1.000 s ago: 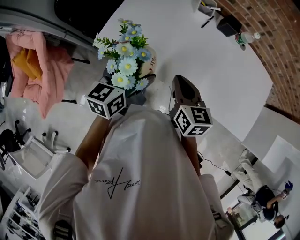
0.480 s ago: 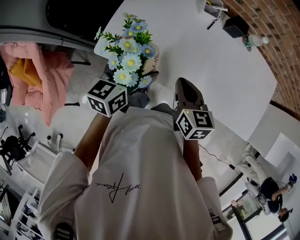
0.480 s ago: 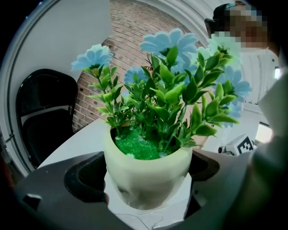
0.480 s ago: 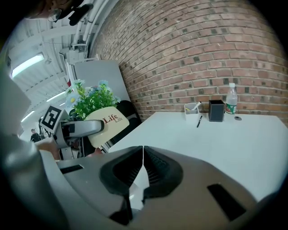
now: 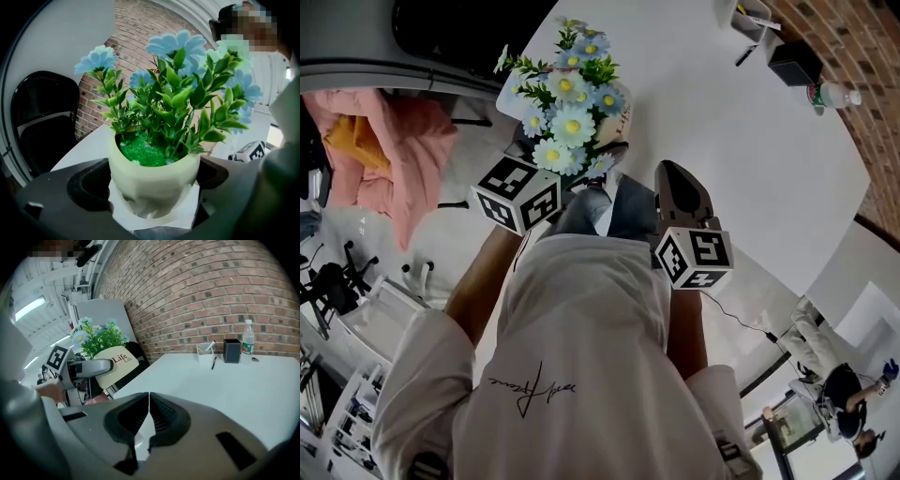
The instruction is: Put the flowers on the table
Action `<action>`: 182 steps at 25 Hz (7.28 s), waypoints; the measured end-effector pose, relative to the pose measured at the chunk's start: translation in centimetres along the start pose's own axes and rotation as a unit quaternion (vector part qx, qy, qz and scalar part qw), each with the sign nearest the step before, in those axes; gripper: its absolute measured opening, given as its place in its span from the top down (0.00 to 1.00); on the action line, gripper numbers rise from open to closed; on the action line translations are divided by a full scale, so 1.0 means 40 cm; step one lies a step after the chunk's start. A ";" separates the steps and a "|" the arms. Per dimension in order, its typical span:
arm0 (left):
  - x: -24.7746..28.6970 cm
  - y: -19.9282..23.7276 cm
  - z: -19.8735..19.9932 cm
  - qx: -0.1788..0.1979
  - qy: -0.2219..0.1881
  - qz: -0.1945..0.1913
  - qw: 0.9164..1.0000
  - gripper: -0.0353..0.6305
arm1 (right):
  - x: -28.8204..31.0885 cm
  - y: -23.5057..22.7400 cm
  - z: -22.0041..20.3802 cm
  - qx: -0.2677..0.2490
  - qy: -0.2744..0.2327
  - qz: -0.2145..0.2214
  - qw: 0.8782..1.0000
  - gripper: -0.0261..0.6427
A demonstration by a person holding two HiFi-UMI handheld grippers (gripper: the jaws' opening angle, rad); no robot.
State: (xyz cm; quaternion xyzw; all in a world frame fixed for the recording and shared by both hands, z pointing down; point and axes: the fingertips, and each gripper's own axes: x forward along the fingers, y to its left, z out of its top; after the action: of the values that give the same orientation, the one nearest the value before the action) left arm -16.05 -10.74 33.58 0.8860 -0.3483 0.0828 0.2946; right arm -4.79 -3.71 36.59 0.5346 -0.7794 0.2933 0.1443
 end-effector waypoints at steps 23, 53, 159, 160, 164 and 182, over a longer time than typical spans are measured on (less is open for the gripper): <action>0.178 0.131 0.021 -0.033 0.006 0.045 0.998 0.12 | 0.123 -0.099 -0.002 -0.006 0.048 0.018 0.999 0.92; 0.359 0.217 0.008 -0.034 0.011 0.093 0.995 0.12 | 0.182 -0.218 -0.010 -0.009 0.080 0.050 0.995 0.92; 0.799 0.337 -0.030 0.143 0.065 0.197 0.968 0.12 | 0.137 -0.547 -0.019 0.049 0.079 0.001 0.996 0.92; 0.799 0.337 -0.032 0.148 0.067 0.199 0.966 0.12 | 0.135 -0.547 -0.021 0.050 0.080 0.000 0.996 0.92; 0.797 0.336 -0.035 0.149 0.069 0.206 0.965 0.12 | 0.130 -0.547 -0.023 0.050 0.079 0.000 0.996 0.92; 0.759 0.330 -0.057 0.145 0.083 0.203 0.965 0.12 | 0.120 -0.512 -0.028 0.048 0.077 0.005 0.996 0.92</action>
State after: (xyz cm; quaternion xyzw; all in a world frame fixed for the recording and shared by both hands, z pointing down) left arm -2.13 -34.39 52.24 0.8197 -0.4799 0.2636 0.1682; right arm 12.04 -11.88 46.25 0.5129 -0.7536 0.3714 0.1763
